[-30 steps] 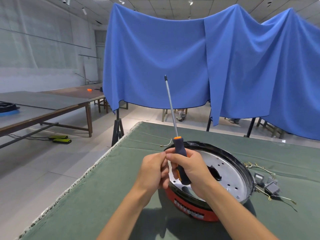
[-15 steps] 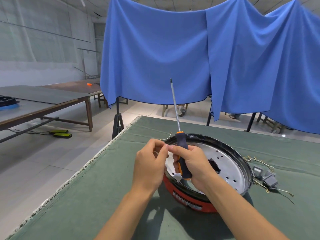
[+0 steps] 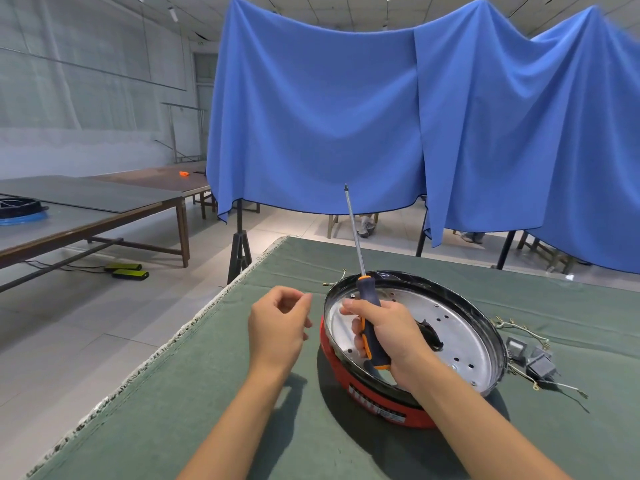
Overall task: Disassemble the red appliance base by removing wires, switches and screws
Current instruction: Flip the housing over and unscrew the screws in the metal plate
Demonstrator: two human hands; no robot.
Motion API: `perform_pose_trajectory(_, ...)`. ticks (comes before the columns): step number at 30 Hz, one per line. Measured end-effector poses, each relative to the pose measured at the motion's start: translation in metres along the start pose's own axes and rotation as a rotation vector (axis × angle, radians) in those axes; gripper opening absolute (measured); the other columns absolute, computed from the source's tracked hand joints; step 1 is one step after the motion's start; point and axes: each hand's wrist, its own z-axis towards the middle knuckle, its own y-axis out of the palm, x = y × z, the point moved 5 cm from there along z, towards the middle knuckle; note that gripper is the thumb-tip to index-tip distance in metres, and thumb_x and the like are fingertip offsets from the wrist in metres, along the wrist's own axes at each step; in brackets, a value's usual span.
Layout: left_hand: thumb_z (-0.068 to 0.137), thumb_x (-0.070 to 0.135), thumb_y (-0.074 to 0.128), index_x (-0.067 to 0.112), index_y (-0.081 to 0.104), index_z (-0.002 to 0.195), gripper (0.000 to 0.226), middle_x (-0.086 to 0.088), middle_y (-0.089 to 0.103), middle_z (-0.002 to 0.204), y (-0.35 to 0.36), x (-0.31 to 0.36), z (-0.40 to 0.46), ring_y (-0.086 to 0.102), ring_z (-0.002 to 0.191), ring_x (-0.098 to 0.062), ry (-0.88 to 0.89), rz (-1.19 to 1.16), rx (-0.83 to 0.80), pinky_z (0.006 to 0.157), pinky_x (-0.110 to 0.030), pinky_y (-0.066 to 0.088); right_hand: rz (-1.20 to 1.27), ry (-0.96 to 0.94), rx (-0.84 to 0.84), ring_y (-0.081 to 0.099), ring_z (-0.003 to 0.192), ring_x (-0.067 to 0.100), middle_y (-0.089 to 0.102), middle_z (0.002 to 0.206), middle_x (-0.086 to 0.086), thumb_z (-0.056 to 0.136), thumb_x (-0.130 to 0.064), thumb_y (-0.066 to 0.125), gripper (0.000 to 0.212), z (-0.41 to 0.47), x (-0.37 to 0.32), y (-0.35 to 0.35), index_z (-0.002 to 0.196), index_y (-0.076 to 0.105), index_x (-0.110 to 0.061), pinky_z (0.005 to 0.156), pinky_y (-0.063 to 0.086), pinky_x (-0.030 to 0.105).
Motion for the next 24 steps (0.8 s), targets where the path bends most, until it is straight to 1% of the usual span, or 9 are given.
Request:
perform_pose_trajectory(2, 0.085, 0.015, 0.066, 0.015, 0.066, 0.072, 0.013, 0.002, 0.065, 0.062, -0.010, -0.015, 0.007, 0.064, 0.063, -0.019, 0.032, 0.245, 0.047, 0.059, -0.037, 0.055, -0.092, -0.024, 0.051, 0.048, 0.037, 0.015, 0.055, 0.050, 0.000, 0.085, -0.013, 0.069, 0.015, 0.001, 0.000, -0.003, 0.075, 0.061, -0.005, 0.040, 0.040, 0.022)
perform_pose_trajectory(4, 0.084, 0.018, 0.065, 0.016, 0.067, 0.074, 0.010, 0.003, 0.067, 0.071, -0.014, -0.029, 0.012, 0.064, 0.074, -0.023, 0.029, 0.463, 0.035, 0.067, -0.035, 0.051, -0.176, -0.014, 0.076, 0.049, 0.037, 0.014, 0.056, 0.050, -0.001, 0.085, -0.013, 0.068, 0.015, 0.001, 0.001, -0.005, 0.075, 0.060, -0.005, 0.041, 0.040, 0.022)
perform_pose_trajectory(5, 0.084, 0.019, 0.064, 0.017, 0.068, 0.076, 0.009, 0.002, 0.068, 0.076, -0.014, -0.037, 0.015, 0.063, 0.080, -0.024, -0.006, 0.545, 0.016, 0.069, -0.033, 0.049, -0.209, -0.005, 0.077, 0.050, 0.038, 0.014, 0.056, 0.050, -0.001, 0.085, -0.013, 0.067, 0.015, 0.000, 0.003, -0.005, 0.075, 0.060, -0.005, 0.042, 0.040, 0.022)
perform_pose_trajectory(7, 0.084, 0.021, 0.061, 0.022, 0.069, 0.080, 0.010, 0.001, 0.069, 0.088, -0.013, -0.049, 0.020, 0.060, 0.092, -0.024, -0.095, 0.667, -0.025, 0.072, -0.032, 0.045, -0.239, 0.008, 0.061, 0.052, 0.038, 0.012, 0.057, 0.049, -0.001, 0.086, -0.013, 0.066, 0.014, 0.000, 0.004, -0.005, 0.076, 0.061, -0.004, 0.042, 0.041, 0.022)
perform_pose_trajectory(10, 0.085, 0.019, 0.058, 0.025, 0.072, 0.084, 0.016, -0.001, 0.069, 0.096, -0.007, -0.056, 0.026, 0.051, 0.105, -0.024, -0.091, 0.818, -0.080, 0.083, -0.032, 0.038, -0.269, 0.028, 0.029, 0.052, 0.038, 0.012, 0.057, 0.048, -0.001, 0.086, -0.012, 0.065, 0.012, 0.001, 0.007, -0.003, 0.079, 0.061, -0.004, 0.043, 0.042, 0.023)
perform_pose_trajectory(12, 0.086, 0.019, 0.058, 0.024, 0.074, 0.084, 0.017, -0.001, 0.070, 0.095, -0.006, -0.058, 0.028, 0.048, 0.108, -0.025, -0.074, 0.872, -0.087, 0.087, -0.032, 0.035, -0.298, 0.037, 0.018, 0.050, 0.038, 0.013, 0.058, 0.047, -0.002, 0.085, -0.013, 0.064, 0.011, 0.003, 0.008, -0.003, 0.077, 0.061, -0.005, 0.044, 0.042, 0.024)
perform_pose_trajectory(17, 0.088, 0.024, 0.061, 0.023, 0.076, 0.086, 0.016, -0.003, 0.070, 0.095, -0.007, -0.059, 0.029, 0.047, 0.109, -0.027, -0.081, 0.902, -0.078, 0.089, -0.033, 0.035, -0.334, 0.033, 0.013, 0.051, 0.037, 0.012, 0.059, 0.046, -0.004, 0.083, -0.013, 0.065, 0.011, 0.004, 0.008, -0.002, 0.077, 0.061, -0.005, 0.043, 0.044, 0.024)
perform_pose_trajectory(22, 0.086, 0.019, 0.060, 0.020, 0.075, 0.084, 0.015, -0.005, 0.070, 0.094, -0.009, -0.057, 0.030, 0.053, 0.104, -0.029, -0.063, 0.827, -0.040, 0.088, -0.036, 0.042, -0.333, 0.016, 0.015, 0.051, 0.038, 0.014, 0.060, 0.047, -0.002, 0.083, -0.013, 0.065, 0.012, 0.003, 0.009, -0.003, 0.075, 0.060, -0.006, 0.048, 0.044, 0.026)
perform_pose_trajectory(24, 0.085, 0.013, 0.057, 0.017, 0.074, 0.090, 0.017, -0.006, 0.070, 0.099, -0.012, -0.056, 0.030, 0.055, 0.105, -0.029, -0.075, 0.769, -0.001, 0.089, -0.038, 0.044, -0.334, 0.011, 0.017, 0.052, 0.039, 0.015, 0.060, 0.047, -0.002, 0.083, -0.013, 0.065, 0.011, 0.003, 0.009, -0.003, 0.076, 0.061, -0.005, 0.050, 0.044, 0.028)
